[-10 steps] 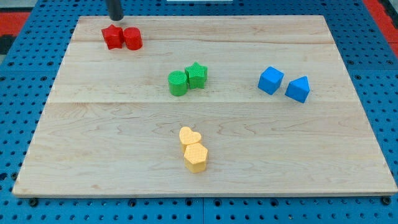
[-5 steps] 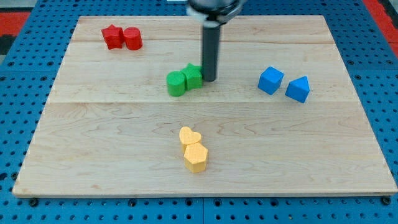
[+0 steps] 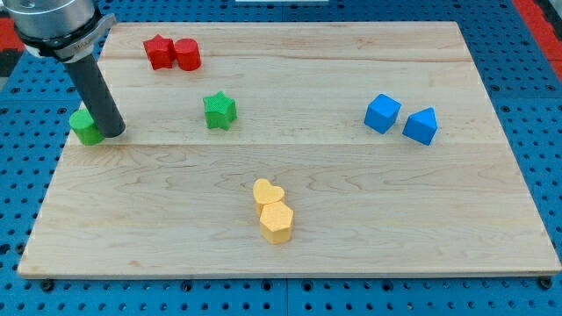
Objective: Move the green blocks to the parallel left of the blue blocks
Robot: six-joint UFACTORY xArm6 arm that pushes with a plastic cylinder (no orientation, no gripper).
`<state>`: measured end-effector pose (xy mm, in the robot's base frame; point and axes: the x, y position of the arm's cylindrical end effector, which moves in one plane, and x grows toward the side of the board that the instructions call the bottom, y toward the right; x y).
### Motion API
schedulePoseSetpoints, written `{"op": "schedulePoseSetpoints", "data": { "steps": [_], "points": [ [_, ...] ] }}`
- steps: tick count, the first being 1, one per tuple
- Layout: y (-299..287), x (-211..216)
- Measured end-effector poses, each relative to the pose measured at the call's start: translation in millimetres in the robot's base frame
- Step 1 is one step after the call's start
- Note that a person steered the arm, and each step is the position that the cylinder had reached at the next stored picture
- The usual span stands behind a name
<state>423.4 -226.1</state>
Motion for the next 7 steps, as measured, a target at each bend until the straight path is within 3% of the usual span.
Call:
{"op": "schedulePoseSetpoints", "data": {
  "steps": [2,3,4,5,6,7],
  "points": [
    [32,0],
    [100,13],
    [130,33],
    [204,25],
    [209,-5],
    [174,-15]
  ]
}}
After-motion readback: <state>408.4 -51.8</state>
